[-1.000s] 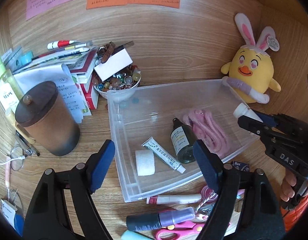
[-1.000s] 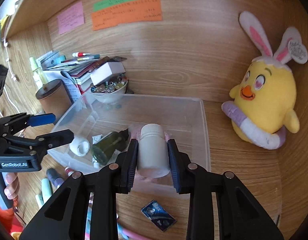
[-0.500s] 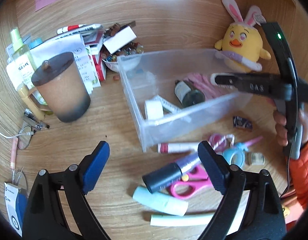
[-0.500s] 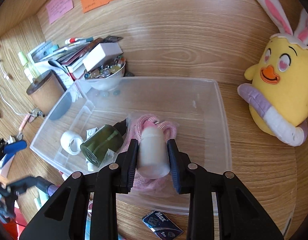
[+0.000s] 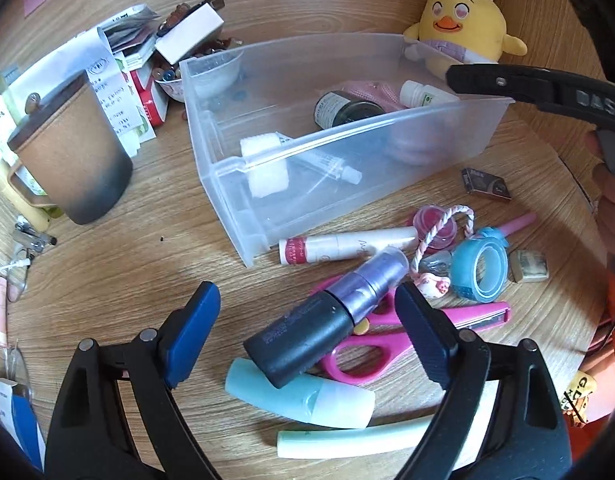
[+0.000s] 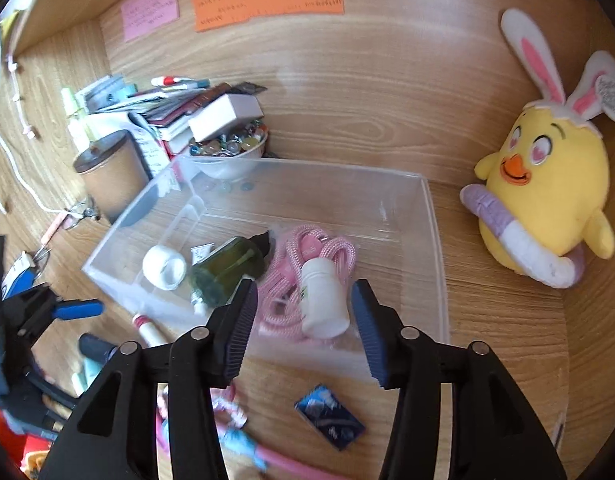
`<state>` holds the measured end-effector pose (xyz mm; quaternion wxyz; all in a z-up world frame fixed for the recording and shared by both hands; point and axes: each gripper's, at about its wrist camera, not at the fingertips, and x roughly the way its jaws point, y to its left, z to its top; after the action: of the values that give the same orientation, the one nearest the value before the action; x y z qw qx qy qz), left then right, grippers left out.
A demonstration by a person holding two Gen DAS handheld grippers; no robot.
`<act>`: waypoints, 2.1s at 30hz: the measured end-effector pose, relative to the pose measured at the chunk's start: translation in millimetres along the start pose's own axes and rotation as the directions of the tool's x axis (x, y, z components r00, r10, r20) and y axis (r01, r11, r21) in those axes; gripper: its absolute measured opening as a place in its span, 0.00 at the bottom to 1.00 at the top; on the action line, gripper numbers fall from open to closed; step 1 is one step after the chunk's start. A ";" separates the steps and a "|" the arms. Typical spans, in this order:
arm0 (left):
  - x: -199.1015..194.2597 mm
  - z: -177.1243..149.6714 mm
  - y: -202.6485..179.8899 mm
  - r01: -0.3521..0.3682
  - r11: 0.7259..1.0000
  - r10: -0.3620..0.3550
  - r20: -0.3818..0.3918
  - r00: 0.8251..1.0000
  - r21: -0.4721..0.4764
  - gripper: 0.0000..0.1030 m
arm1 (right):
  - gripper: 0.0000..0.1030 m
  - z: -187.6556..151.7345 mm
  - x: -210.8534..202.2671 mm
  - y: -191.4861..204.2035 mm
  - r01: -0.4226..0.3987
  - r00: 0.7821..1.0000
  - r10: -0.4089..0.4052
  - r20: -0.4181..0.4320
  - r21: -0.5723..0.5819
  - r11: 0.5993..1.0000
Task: Organize objects
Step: 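Lower the white pill bottle into the clear box and open the right gripper, then grasp the teal tape roll with the right gripper while the left gripper holds the allnighter spray, then place the teal tape roll and allnighter spray into the clear box, open both grippers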
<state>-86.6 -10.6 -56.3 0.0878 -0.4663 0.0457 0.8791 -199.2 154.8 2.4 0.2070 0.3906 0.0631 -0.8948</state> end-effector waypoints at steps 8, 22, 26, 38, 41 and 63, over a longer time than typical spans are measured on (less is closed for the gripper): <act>-4.5 -12.4 5.4 0.060 0.998 -0.060 0.007 0.998 -0.022 0.54 | 0.51 -31.7 -23.4 23.9 -0.061 0.998 0.060 -0.011 -0.056 0.997; -31.9 -23.6 2.4 0.017 0.999 -0.015 0.064 0.998 -0.029 0.25 | 0.51 -89.2 -17.5 66.1 -0.121 0.989 0.110 -0.094 -0.125 0.985; -46.9 -22.4 0.7 0.015 0.999 -0.012 0.100 0.995 -0.033 0.25 | 0.50 -93.3 -10.0 68.6 -0.124 0.988 0.111 -0.105 -0.127 0.984; -86.8 -1.7 -3.9 0.021 0.999 -0.015 0.210 0.978 -0.026 0.25 | 0.36 -94.9 -10.6 66.5 -0.128 0.989 0.118 -0.084 -0.123 0.984; -94.8 6.2 -4.4 0.011 1.000 -0.007 0.241 0.970 -0.013 0.25 | 0.36 -92.2 -19.2 63.1 -0.129 0.991 0.123 -0.060 -0.118 0.985; -48.1 73.7 6.5 -0.063 0.998 0.066 0.217 0.974 -0.020 0.25 | 0.36 -5.2 -42.4 27.2 -0.036 0.990 0.045 0.130 -0.073 0.997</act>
<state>-121.2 -10.4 24.8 0.0608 -0.3660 0.0451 0.9275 -158.4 145.3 30.9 0.2426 0.3242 0.0729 -0.9114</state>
